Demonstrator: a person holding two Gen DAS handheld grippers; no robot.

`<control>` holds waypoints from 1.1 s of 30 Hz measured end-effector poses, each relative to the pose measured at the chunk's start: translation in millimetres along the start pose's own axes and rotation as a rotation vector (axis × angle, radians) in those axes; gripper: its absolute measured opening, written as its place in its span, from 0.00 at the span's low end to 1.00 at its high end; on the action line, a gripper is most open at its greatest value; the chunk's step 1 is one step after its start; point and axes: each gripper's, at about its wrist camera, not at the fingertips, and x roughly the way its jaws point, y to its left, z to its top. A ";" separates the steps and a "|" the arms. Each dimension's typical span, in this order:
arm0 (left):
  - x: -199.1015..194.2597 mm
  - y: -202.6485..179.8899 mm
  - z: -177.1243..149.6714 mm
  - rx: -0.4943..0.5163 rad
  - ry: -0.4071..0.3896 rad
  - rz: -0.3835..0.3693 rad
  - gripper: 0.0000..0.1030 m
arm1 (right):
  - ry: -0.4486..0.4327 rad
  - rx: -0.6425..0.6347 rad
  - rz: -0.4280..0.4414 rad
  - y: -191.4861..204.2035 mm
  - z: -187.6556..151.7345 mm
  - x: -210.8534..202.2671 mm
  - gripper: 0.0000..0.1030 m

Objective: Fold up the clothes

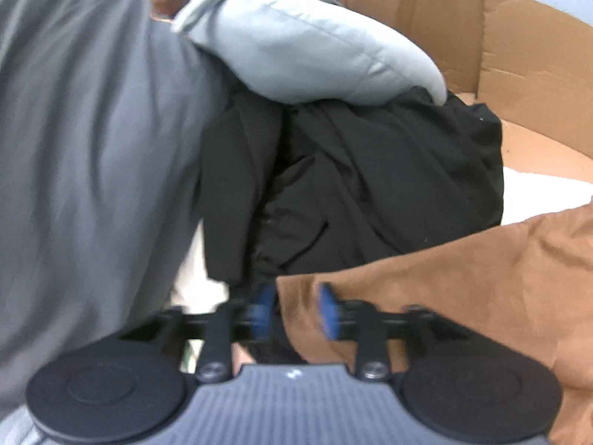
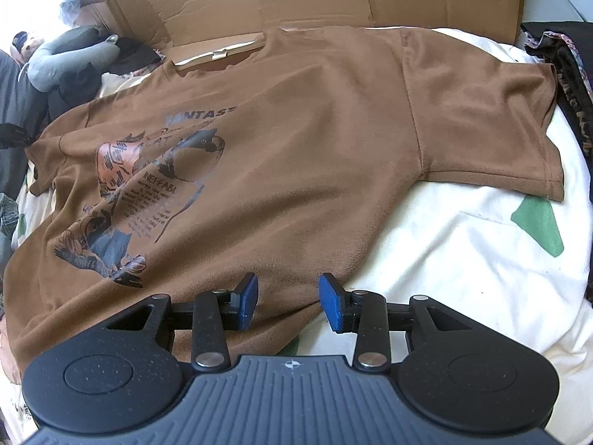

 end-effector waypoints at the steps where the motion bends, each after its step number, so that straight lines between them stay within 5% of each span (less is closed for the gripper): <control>1: -3.2 3.1 -4.2 -0.025 0.005 -0.011 0.49 | -0.001 0.003 0.001 -0.3 -0.4 -0.9 0.43; 15: -12.7 5.9 -70.4 -0.232 0.171 -0.203 0.53 | 0.029 0.103 0.020 -11.3 -16.3 -5.9 0.43; 22: -2.4 -3.1 -91.4 -0.285 0.211 -0.225 0.53 | 0.042 0.104 0.029 -9.3 -15.6 -3.4 0.43; 24: -3.8 -4.4 -92.6 -0.282 0.210 -0.227 0.46 | 0.044 0.107 0.033 -9.2 -15.4 -3.0 0.43; 26: -6.2 -6.3 -93.3 -0.266 0.218 -0.242 0.10 | 0.045 0.114 0.036 -9.9 -15.6 -2.6 0.43; 29: -13.7 -9.6 -93.3 -0.234 0.224 -0.251 0.04 | 0.047 0.126 0.040 -10.8 -16.1 -2.1 0.43; 33: -29.6 -5.0 -90.9 -0.188 0.187 -0.169 0.04 | 0.044 0.130 0.052 -10.0 -15.6 -3.4 0.43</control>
